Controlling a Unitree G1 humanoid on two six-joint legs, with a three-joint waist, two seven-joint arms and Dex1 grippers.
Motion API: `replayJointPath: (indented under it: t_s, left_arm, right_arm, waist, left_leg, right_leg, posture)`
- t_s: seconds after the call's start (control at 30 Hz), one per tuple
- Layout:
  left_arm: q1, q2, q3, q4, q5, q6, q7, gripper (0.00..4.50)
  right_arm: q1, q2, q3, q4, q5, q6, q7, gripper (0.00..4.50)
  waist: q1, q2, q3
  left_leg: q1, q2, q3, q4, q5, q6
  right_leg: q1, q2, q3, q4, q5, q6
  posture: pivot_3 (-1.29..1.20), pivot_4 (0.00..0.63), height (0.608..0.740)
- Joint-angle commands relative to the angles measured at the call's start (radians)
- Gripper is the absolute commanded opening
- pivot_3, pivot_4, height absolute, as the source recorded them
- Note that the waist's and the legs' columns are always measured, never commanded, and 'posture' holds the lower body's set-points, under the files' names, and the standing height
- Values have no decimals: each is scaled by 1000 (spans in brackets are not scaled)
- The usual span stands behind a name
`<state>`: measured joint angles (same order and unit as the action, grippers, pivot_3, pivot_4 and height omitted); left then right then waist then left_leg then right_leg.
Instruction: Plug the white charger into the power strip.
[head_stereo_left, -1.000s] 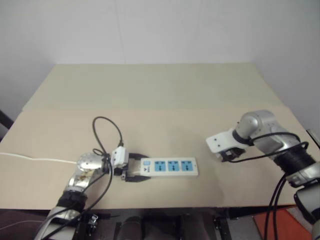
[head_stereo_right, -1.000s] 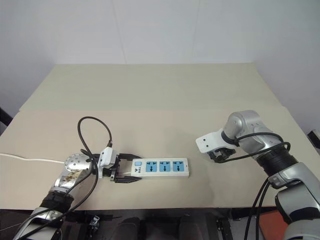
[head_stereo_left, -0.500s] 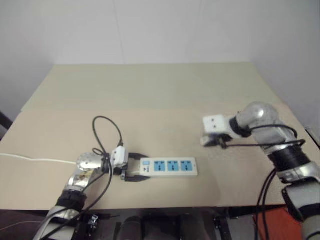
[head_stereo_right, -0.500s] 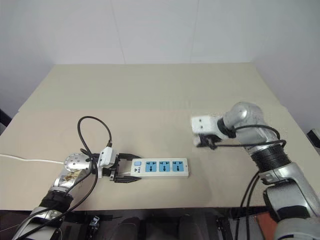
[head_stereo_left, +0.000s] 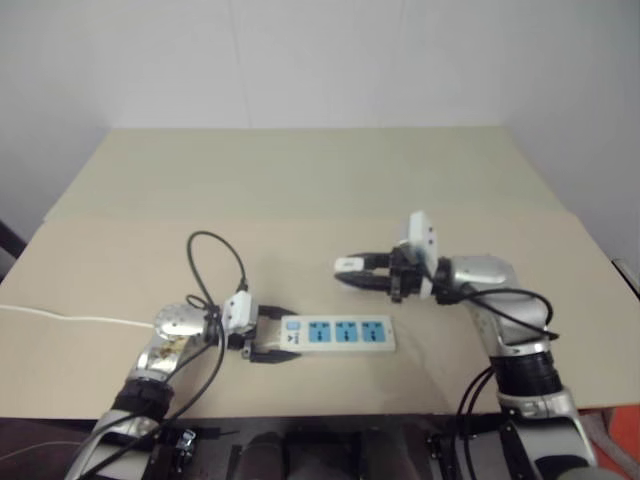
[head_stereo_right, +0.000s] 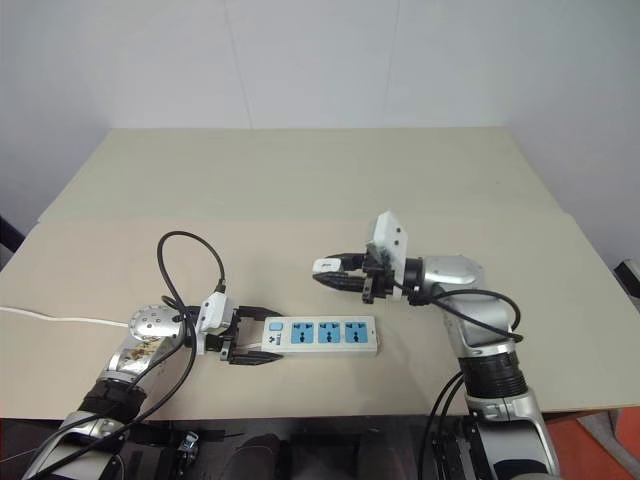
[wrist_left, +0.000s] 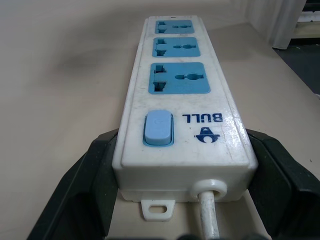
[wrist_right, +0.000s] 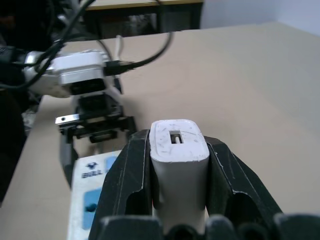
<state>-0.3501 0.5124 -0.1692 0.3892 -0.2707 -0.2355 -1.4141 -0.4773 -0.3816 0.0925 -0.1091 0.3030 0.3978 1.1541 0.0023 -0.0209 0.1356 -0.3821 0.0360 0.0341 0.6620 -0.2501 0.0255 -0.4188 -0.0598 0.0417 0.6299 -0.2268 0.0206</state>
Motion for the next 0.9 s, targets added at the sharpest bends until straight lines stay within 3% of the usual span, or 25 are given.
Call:
replayJointPath:
  t_s: [0.03,0.3,0.9]
  left_arm:
    - [8,12,-21,4,38,19,10,3263]
    - [8,17,-23,-5,38,31,11,3263]
    - [7,19,-26,-9,37,37,11,3263]
  right_arm:
    - [12,32,39,-32,41,-38,-3,1144]
    - [30,85,121,61,-2,-166,-28,1144]
    - [66,90,149,121,-3,-238,-41,1144]
  waist:
    - [-1,0,0]
    - [-1,0,0]
    - [-2,0,0]
  left_leg:
    - [0,0,0,0,0,0]
    - [0,0,0,0,0,0]
    - [0,0,0,0,0,0]
  right_leg:
    - [0,0,0,0,0,0]
    - [0,0,0,0,0,0]
    - [0,0,0,0,0,0]
  posture:
    - [0,150,740]
    - [0,150,740]
    - [0,150,740]
